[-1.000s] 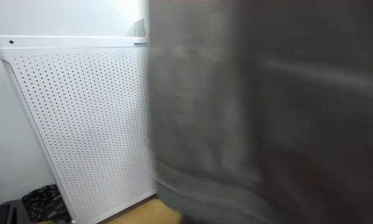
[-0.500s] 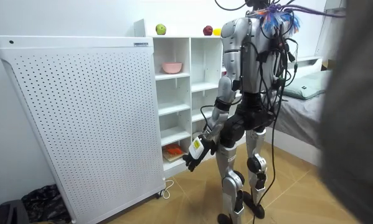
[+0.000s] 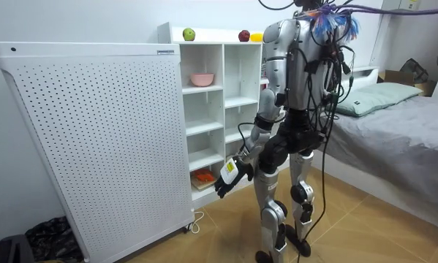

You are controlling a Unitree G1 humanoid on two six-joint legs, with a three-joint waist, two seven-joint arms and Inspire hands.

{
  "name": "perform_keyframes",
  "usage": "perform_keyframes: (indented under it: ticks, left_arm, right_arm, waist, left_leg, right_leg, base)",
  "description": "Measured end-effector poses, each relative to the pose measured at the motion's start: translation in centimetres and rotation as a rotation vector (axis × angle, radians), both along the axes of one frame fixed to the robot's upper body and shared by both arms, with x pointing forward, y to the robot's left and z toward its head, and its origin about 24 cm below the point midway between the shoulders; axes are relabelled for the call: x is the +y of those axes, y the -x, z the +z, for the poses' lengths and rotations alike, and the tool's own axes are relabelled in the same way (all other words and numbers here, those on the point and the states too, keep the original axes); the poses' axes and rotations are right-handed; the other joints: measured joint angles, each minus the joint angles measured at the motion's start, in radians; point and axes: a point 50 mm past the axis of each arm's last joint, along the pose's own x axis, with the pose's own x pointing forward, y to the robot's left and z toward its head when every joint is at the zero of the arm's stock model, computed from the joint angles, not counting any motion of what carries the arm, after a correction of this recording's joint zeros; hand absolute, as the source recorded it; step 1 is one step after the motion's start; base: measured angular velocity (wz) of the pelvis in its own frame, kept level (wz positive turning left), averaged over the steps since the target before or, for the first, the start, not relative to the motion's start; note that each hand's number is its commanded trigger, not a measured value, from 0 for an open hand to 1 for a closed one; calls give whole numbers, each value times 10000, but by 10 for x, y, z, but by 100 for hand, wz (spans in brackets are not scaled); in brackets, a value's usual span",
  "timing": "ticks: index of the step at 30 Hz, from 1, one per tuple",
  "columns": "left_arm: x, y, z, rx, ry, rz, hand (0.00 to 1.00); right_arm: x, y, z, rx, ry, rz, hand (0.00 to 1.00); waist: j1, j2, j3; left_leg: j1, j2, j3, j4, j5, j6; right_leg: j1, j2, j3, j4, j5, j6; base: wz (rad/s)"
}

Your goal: Arrange fruit in the closet

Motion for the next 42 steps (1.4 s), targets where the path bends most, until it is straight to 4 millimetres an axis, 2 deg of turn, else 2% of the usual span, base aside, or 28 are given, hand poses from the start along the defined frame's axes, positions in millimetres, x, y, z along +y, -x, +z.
perform_keyframes:
  ticks: [1,2,4,5,7,10,14,17,24,29,35,36,42]
  left_arm:
    - [-1,-3,0,-147,-35,-104,0]
    - [-1,-5,1,-214,-52,-126,0]
    - [-1,-9,1,-378,-109,-159,0]
    - [-2,-11,2,-432,-110,-196,0]
    - [-5,-13,2,-527,-120,-221,0]
    - [-7,-16,2,-556,-92,-443,0]
    - [-6,-12,2,-553,-123,-454,0]
    - [-2,-6,1,-301,-211,-446,0]
    - [-2,4,0,86,-263,-526,0]
    - [-2,10,-1,351,-235,-581,0]
    - [-1,15,-2,714,-150,-800,0]
    - [-1,16,-2,776,-122,-809,0]
    - [0,19,-3,1128,-65,-1008,0]
  right_arm:
    - [1,-19,11,-921,248,154,0]
    - [1,-28,18,-1412,433,328,0]
    - [7,-64,51,-3649,1286,986,0]
    - [9,-71,59,-4155,1436,1064,0]
    - [19,-92,92,-6031,1661,1154,0]
    - [28,-106,119,-7523,1720,1149,0]
    - [31,-112,138,-8436,1862,925,0]
    - [33,-117,158,-9348,2179,773,0]
    - [41,-125,207,-11612,3319,777,0]
    - [44,-132,230,-12784,3419,488,0]
    - [48,-141,261,-14185,3435,300,0]
    - [49,-141,267,-14478,3417,220,0]
    - [46,-151,293,-15560,3527,-154,0]
  waist:
    - [-28,-33,-24]
    - [-26,-19,-27]
    - [25,5,-17]
    - [53,8,-24]
    - [70,16,-17]
    - [95,0,-28]
    - [144,-15,-42]
    - [412,8,-36]
    - [501,1,-54]
    - [596,-124,-134]
    - [610,-136,-106]
    - [602,-98,-81]
    - [594,-119,-58]
  left_leg:
    - [-20,-6,15,-19,1,1]
    - [-39,-7,15,-16,4,6]
    - [-28,-9,13,-17,20,22]
    - [-9,-8,14,-31,20,22]
    - [15,-5,8,-50,20,21]
    - [15,-5,-6,-75,20,21]
    - [42,-8,8,-131,20,21]
    - [123,-2,16,-193,20,21]
    - [105,2,-47,-194,20,21]
    - [125,2,-79,-144,23,24]
    - [86,-5,-96,1,25,28]
    - [88,-5,-133,3,25,28]
    - [17,-22,-444,2,26,26]
  right_leg:
    - [-50,0,29,18,0,0]
    - [-97,-1,38,36,0,-1]
    - [-116,11,58,35,0,0]
    - [-105,13,57,35,-2,3]
    - [-115,18,62,28,-2,4]
    - [-118,12,49,22,-2,4]
    - [-131,20,89,-7,0,7]
    - [-131,58,283,-31,0,6]
    - [-125,53,236,-25,0,7]
    - [-103,43,205,52,1,5]
    - [-76,9,155,148,12,-13]
    - [-65,9,134,151,13,-13]
    - [-60,2,-65,152,12,-13]
  base:
    - [-11]
    - [-4]
    - [-2]
    - [0]
    - [0]
    - [4]
    - [-6]
    - [-21]
    - [2]
    - [2]
    - [2]
    - [6]
    - [8]
